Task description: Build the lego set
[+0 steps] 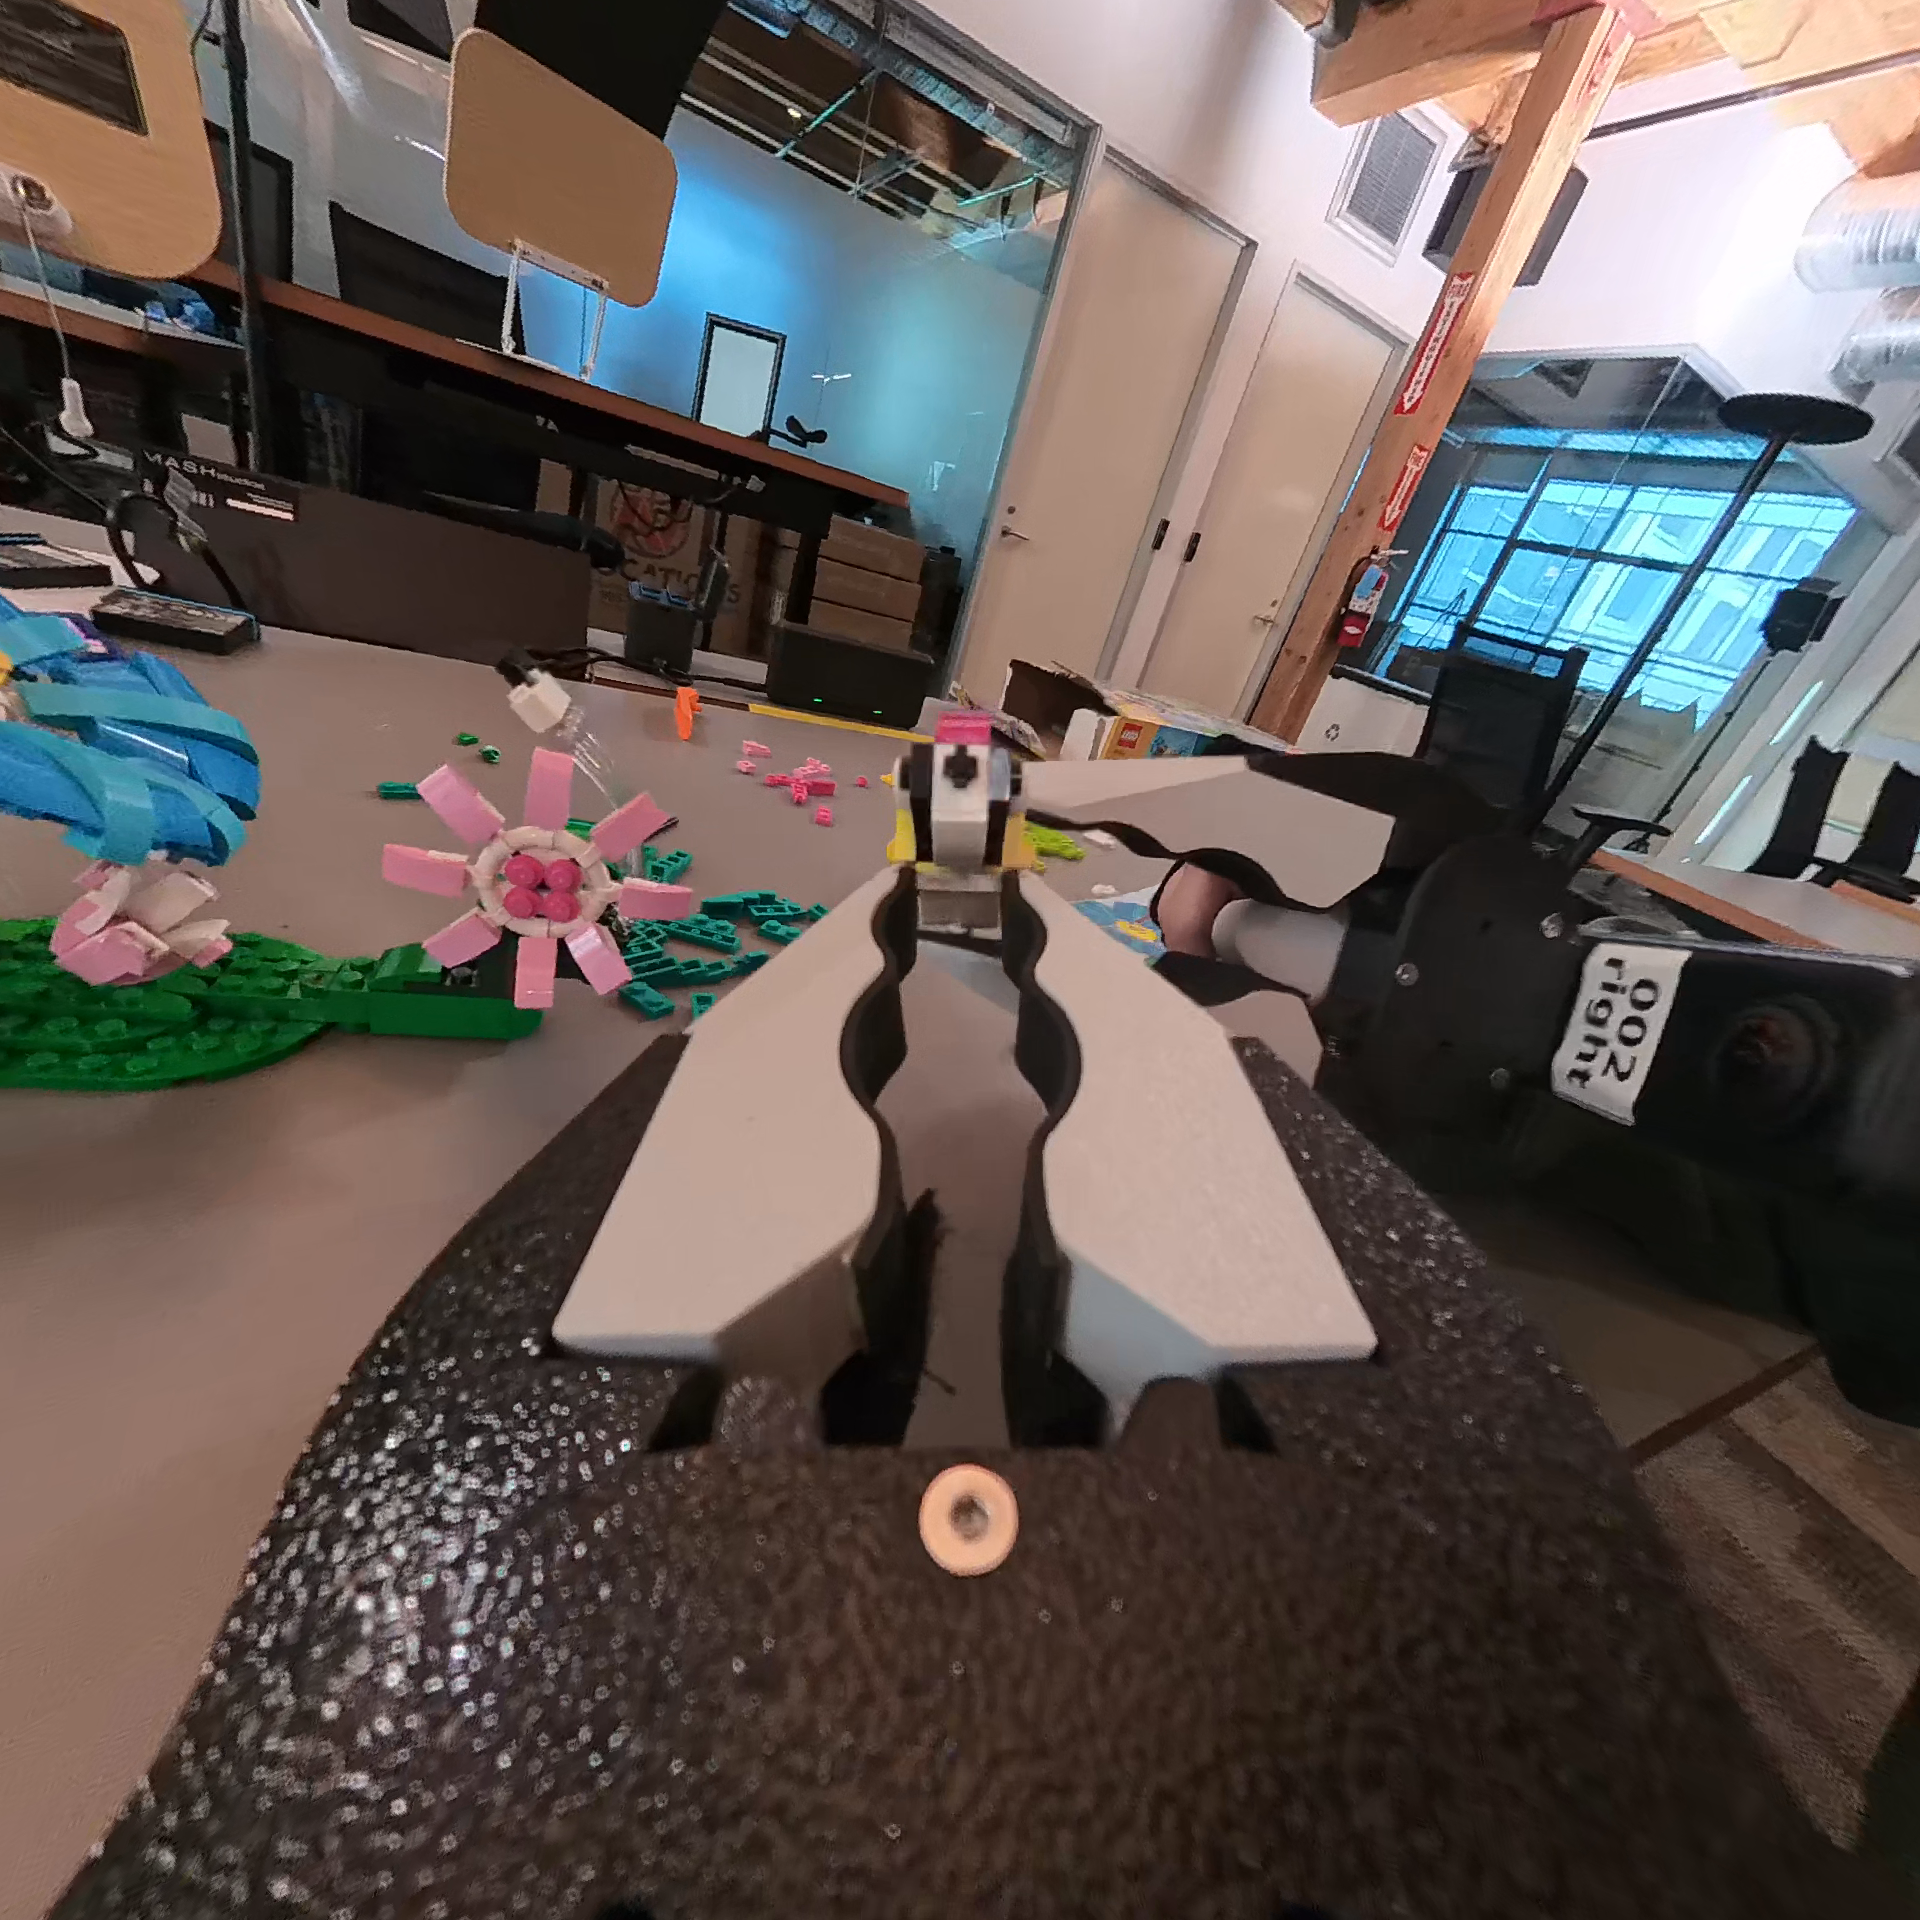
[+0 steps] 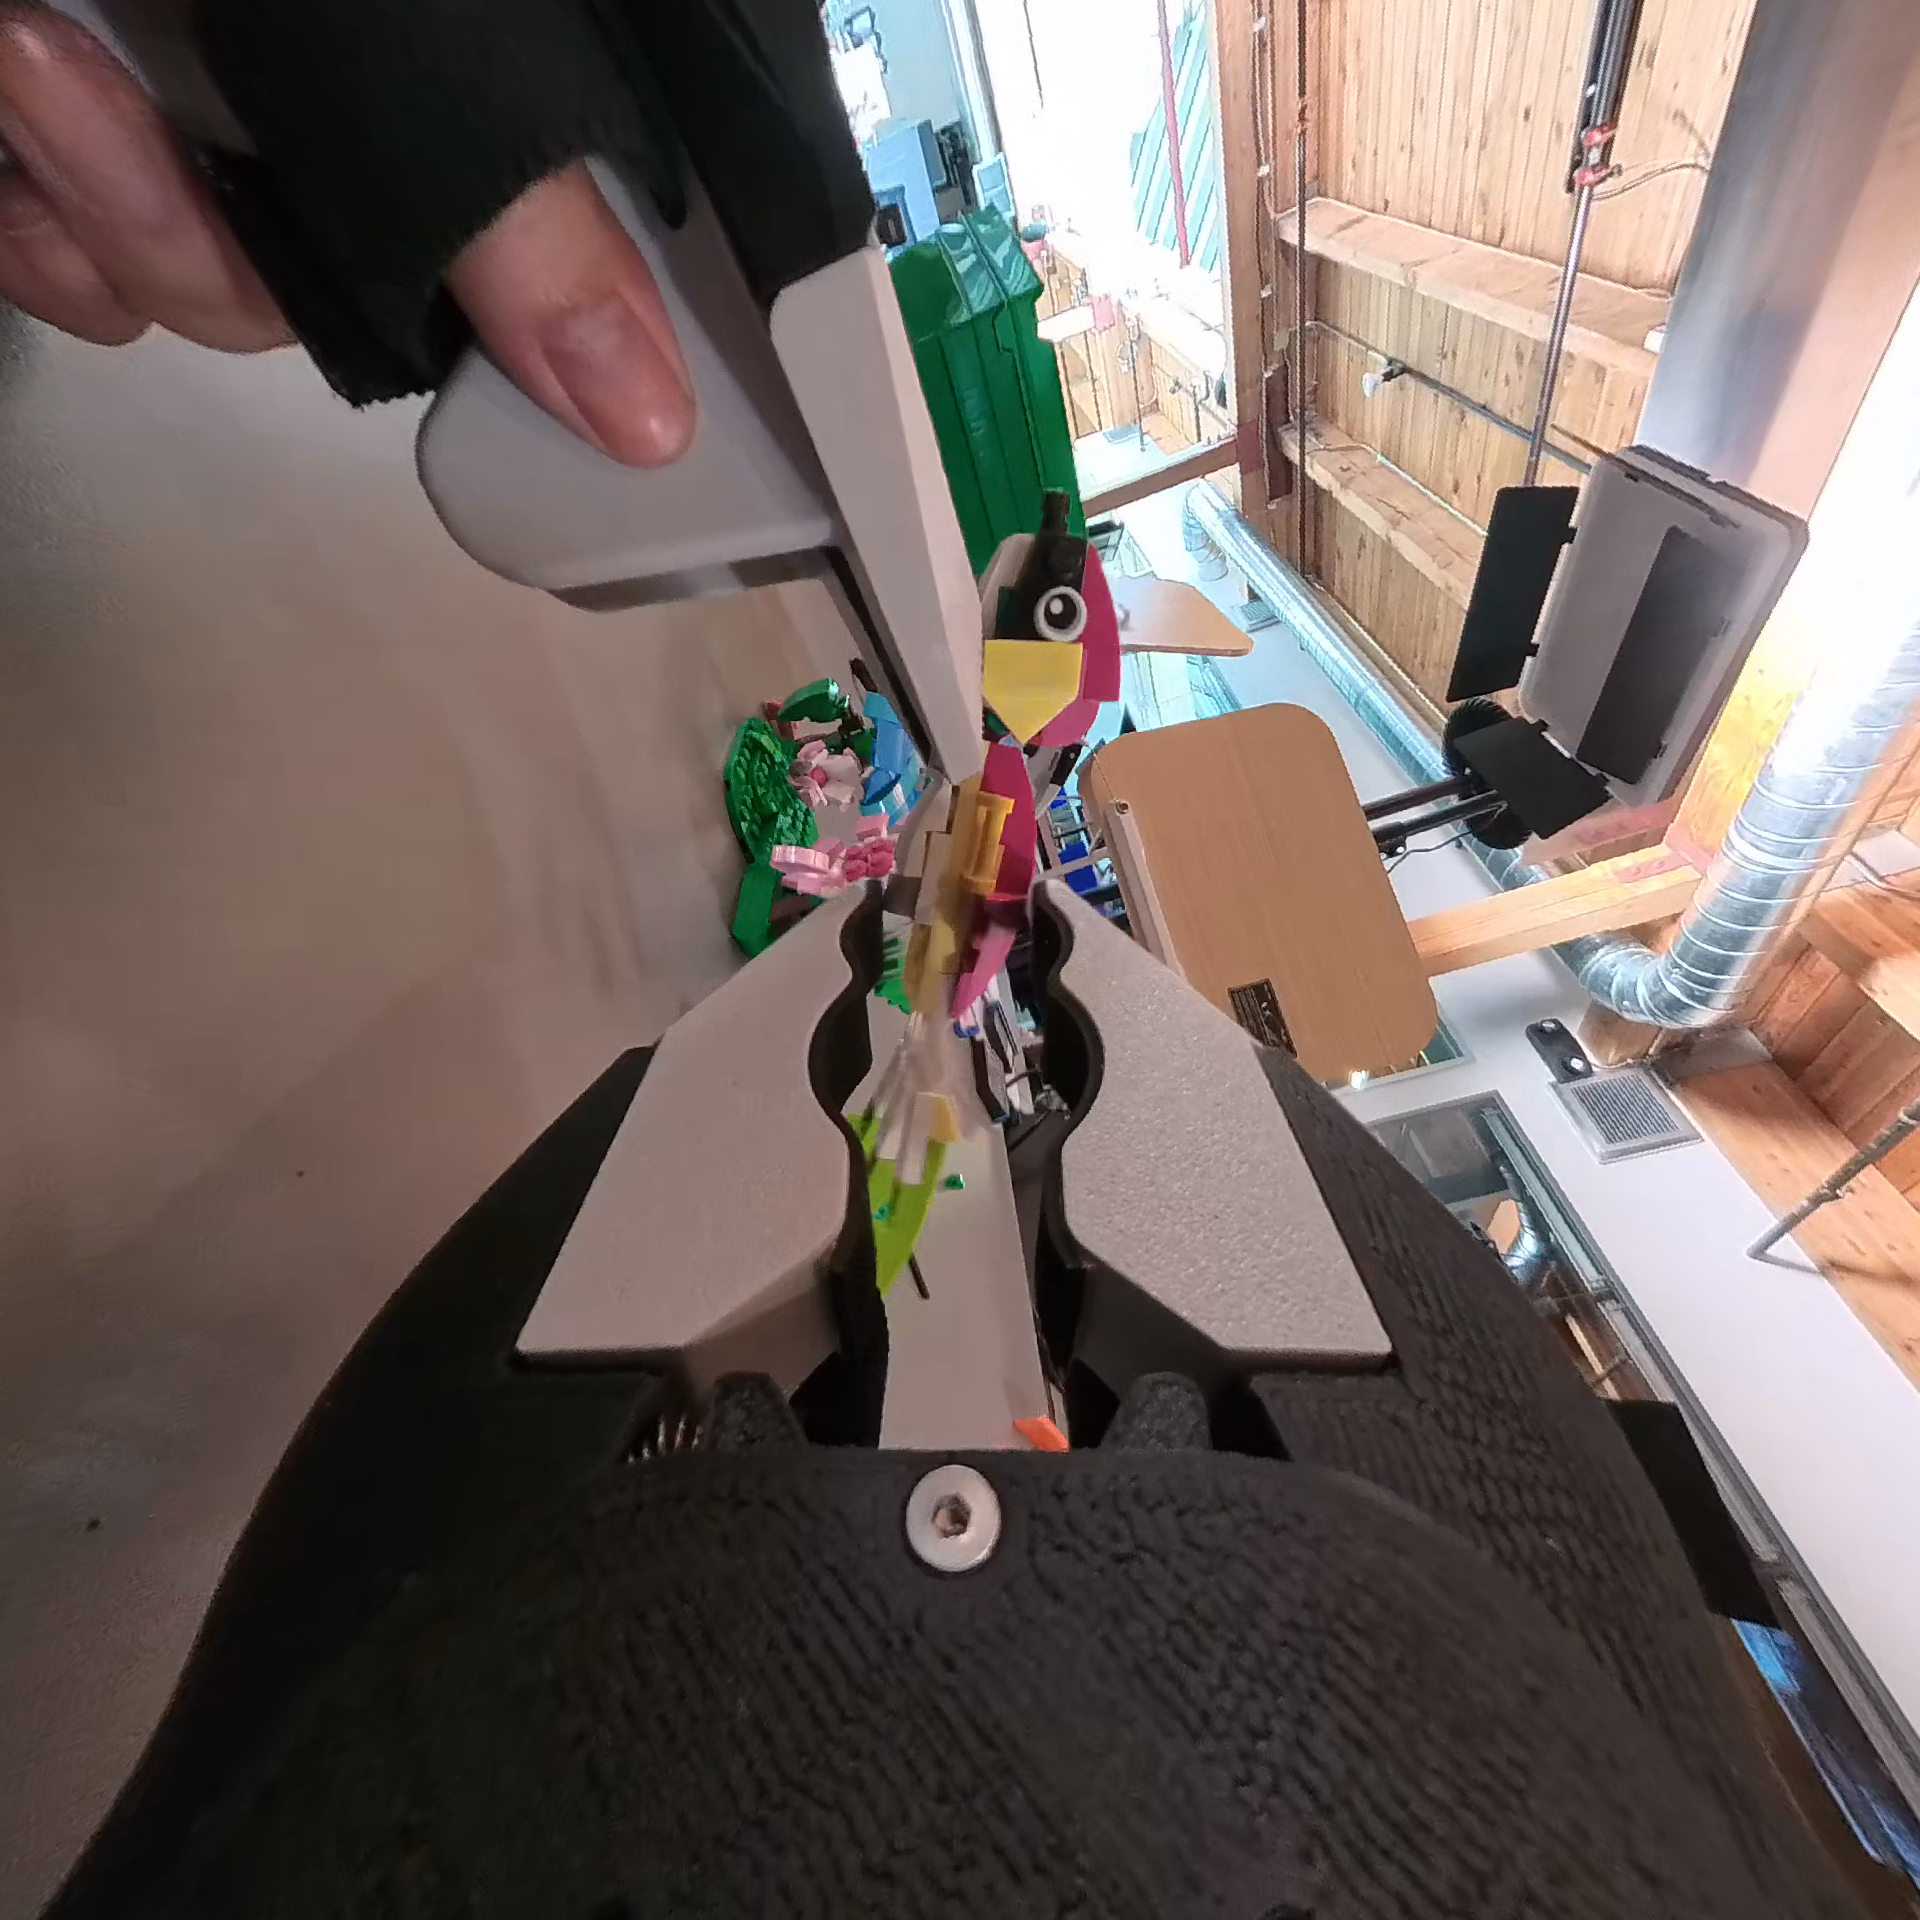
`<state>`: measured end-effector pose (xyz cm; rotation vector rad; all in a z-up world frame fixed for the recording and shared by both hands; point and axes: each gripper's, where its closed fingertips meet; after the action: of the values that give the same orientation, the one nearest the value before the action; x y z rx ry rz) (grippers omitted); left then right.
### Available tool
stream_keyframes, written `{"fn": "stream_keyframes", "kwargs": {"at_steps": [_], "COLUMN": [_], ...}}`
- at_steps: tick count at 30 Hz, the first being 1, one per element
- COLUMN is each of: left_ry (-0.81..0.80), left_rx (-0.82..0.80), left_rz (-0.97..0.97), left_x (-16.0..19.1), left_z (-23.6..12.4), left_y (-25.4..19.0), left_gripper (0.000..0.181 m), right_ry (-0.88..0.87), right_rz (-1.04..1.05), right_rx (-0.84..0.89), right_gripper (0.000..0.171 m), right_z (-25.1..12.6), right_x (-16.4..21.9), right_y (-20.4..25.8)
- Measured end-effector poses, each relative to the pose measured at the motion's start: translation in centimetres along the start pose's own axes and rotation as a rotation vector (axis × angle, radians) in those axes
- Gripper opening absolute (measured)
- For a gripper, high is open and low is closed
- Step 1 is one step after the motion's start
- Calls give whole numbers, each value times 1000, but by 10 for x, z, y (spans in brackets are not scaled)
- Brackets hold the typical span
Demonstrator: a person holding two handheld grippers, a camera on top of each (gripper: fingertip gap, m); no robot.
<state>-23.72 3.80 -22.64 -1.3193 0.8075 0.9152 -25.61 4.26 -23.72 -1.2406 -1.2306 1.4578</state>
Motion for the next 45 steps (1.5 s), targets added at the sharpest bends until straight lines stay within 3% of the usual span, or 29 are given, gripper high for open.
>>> {"fn": "stream_keyframes", "kwargs": {"at_steps": [1, 5, 9, 12, 16, 18, 25, 38, 42, 45], "left_ry": [1, 2, 2, 14, 43, 63, 108, 112, 102, 49], "left_rx": [-10, -32, 39, 155, 322, 373, 431, 393, 295, 169], "left_rz": [15, 82, 215, 313, 371, 389, 425, 406, 387, 414], "left_x": [0, -7, -16, -15, -7, -1, 12, 18, 15, 3], "left_z": [-1, -10, -23, -29, -34, -34, -30, -21, -12, -7], "left_y": [1, 11, 8, -9, -38, -48, -65, -64, -52, -40], "left_gripper": [14, 14, 14, 14, 14, 14, 14, 14, 38, 43], "right_ry": [-12, -69, -291, -467, -505, -493, -481, -397, -259, -80], "right_rz": [9, 102, 337, 560, 732, 761, 759, 675, 671, 741], "right_rx": [6, -20, -159, -407, -723, -828, -933, -963, -963, -949], "right_gripper": [30, 37, 34, 30, 24, 22, 14, 14, 14, 14], "right_z": [-1, -5, -18, -37, -57, -65, -76, -80, -76, -74], "right_x": [-2, -6, -25, -44, -49, -51, -53, -42, -14, 31], "right_y": [-2, -4, -16, -31, -35, -32, -24, -15, -14, -20]}}
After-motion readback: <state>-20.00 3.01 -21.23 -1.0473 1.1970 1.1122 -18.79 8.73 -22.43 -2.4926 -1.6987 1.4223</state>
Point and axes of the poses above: each gripper's, where its closed fingertips meet, z out along the fingers, x out of its underside, y = z × x across the jaws, and after that the axes turned 10 degrees about -z, right-handed
